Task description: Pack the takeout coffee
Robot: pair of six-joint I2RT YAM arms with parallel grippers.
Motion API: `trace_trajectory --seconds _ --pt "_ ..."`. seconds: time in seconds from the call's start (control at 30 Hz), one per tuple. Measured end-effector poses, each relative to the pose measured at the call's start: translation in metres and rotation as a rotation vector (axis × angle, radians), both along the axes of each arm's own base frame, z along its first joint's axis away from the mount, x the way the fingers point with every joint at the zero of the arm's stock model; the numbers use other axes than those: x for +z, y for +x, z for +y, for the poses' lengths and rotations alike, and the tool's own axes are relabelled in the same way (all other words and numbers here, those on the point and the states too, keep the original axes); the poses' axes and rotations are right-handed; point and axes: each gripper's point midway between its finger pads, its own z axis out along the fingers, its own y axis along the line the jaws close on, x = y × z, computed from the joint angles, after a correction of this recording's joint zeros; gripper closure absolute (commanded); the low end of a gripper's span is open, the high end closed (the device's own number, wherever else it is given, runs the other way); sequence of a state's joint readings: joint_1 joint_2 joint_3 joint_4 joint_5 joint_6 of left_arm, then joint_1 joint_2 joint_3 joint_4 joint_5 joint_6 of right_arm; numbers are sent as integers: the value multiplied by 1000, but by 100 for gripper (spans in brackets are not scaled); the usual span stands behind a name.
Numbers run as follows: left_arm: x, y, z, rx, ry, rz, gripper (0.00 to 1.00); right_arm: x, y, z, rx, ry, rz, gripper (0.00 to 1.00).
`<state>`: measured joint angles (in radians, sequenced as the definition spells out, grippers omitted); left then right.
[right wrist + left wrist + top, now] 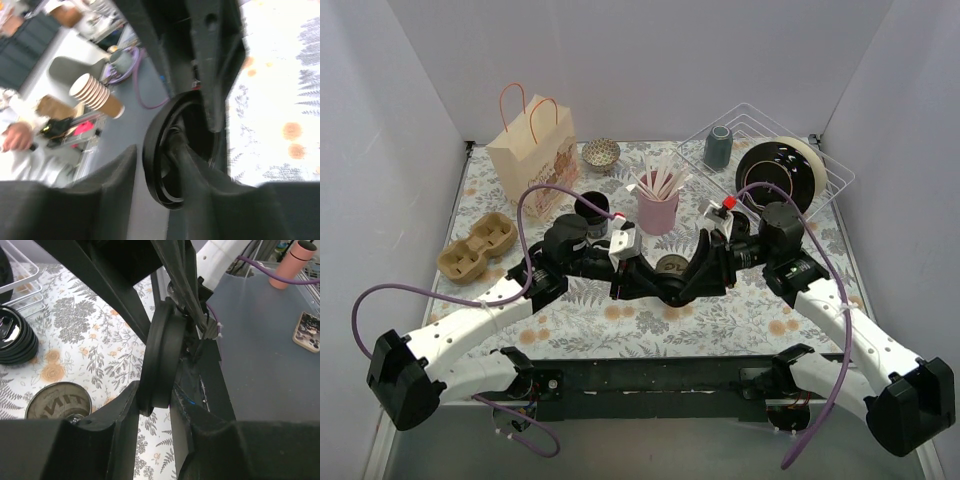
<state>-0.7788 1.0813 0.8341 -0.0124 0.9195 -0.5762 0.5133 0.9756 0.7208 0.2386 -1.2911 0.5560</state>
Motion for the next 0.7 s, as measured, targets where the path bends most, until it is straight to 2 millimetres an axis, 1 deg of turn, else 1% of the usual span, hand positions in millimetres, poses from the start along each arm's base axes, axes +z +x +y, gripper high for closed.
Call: trace_trajectory --seconds 0.07,0.17,0.23,0.27,0.37,0.53,0.6,0.7 --pt "-1 3 -1 26 -13 14 85 0 11 0 -54 -12 11 35" --pt "-12 6 2 87 -20 67 84 7 44 -5 -219 -29 1 31" --pt "-21 7 3 130 -22 123 84 16 64 -9 -328 -35 -26 30" --pt "-25 9 4 153 -25 149 84 20 70 -10 -369 -37 -41 25" --pt "-32 16 3 228 -32 249 81 25 78 -13 -452 -41 -85 24" --pt "-33 36 -4 356 -42 417 82 16 98 -29 -666 -113 -111 23" --pt "-36 43 -9 390 -29 489 83 15 101 -35 -723 -121 -123 22" --pt "-38 54 -17 439 -18 581 83 14 101 -42 -770 -118 -138 21"
